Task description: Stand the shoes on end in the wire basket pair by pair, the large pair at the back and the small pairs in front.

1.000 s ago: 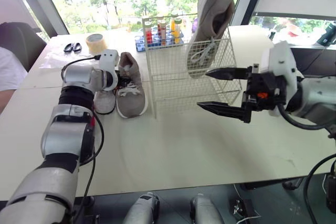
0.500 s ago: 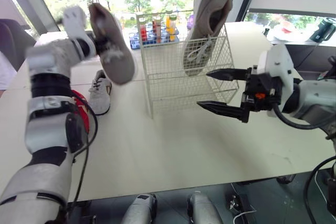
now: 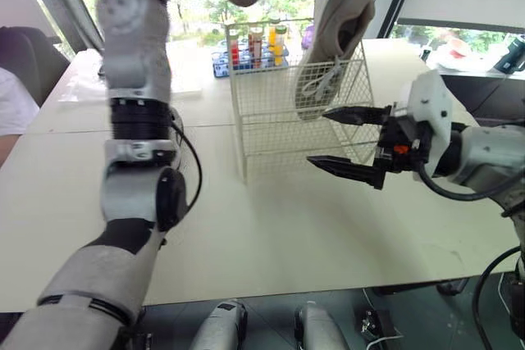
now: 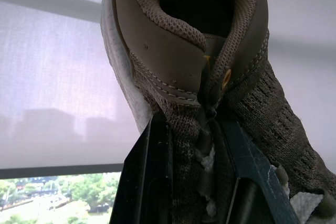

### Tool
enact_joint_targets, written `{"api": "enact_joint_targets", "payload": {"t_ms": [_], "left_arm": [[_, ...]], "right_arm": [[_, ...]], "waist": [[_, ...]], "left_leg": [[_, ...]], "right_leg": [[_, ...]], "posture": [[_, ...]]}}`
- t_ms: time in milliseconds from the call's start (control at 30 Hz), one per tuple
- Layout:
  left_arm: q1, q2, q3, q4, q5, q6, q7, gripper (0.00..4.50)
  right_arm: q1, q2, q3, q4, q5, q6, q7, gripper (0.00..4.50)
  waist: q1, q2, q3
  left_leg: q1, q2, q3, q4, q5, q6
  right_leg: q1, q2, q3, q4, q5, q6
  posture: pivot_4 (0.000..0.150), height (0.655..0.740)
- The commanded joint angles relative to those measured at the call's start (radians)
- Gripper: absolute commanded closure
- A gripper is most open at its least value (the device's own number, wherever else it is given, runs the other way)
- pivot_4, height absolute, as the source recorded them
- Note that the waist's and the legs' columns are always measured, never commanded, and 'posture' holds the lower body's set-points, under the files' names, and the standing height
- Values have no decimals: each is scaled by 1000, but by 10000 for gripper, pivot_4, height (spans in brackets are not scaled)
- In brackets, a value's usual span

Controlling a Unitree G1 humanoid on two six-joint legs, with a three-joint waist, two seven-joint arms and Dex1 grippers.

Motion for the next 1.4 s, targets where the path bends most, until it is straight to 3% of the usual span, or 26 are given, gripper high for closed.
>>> {"api": "enact_joint_targets", "payload": {"t_ms": [33, 300, 533, 700, 867, 1133, 1233, 1300, 1400], "left_arm": [[-29, -20, -35, 99, 81, -233, 63, 41204], [-20, -27, -180, 404, 403, -552, 408, 41204], [33, -59, -259, 542, 497, -586, 542, 41204], [94, -78, -279, 572, 504, -566, 566, 41204], [156, -100, -266, 572, 435, -484, 443, 41204], [338, -117, -217, 304, 237, -276, 150, 2230], [447, -93, -209, 37, 131, -127, 24, 631], [540, -47, -200, -226, -3, 80, -88, 631], [624, 24, -170, -489, -118, 307, -132, 631]], "right_arm": [[17, -3, -55, -56, 22, -4, -34, 3667], [65, -11, -98, -117, 72, 25, -114, 3667], [72, -19, -109, -142, 113, 42, -163, 3667], [71, -28, -109, -143, 130, 47, -178, 3667], [71, -38, -105, -136, 138, 44, -179, 3667], [75, -46, -100, -126, 139, 35, -168, 3667], [82, -51, -112, -123, 142, 35, -161, 3667], [90, -58, -120, -120, 142, 36, -154, 3667], [101, -68, -132, -110, 138, 31, -143, 3667]], "waist": [[-2, 0, 0], [2, 0, 0], [2, 0, 0], [2, 0, -1], [3, 0, -1], [2, 1, -4], [-6, 2, -4], [-14, 3, -5], [-22, 3, -5]], "left_leg": [[0, 0, 1, 0, 0, 0], [0, 0, 2, 1, -1, 2], [0, 0, 2, 2, -2, 3], [1, 0, 2, 2, -2, 3], [0, 0, 2, 3, -2, 3], [5, 0, 2, 4, -4, 6], [13, 1, 1, 3, -5, 8], [17, 1, 2, 0, -5, 9], [17, 2, 1, 0, -5, 9]], "right_leg": [[0, 0, 0, 0, 0, 0], [-1, 0, 2, 1, 0, 1], [0, 0, 2, 1, 1, 2], [1, 0, 2, 1, 1, 2], [1, 0, 1, 1, 1, 2], [7, 0, 1, 1, 2, 2], [14, 1, 1, 1, 2, 2], [17, 2, 2, 0, 2, 2], [16, 3, 2, 0, 2, 1]], "posture": [[1500, 7400], [1500, 7400], [1500, 7400], [1500, 7400], [1500, 7400], [1500, 7400], [1500, 7400], [1500, 7400], [1500, 7400]]}}
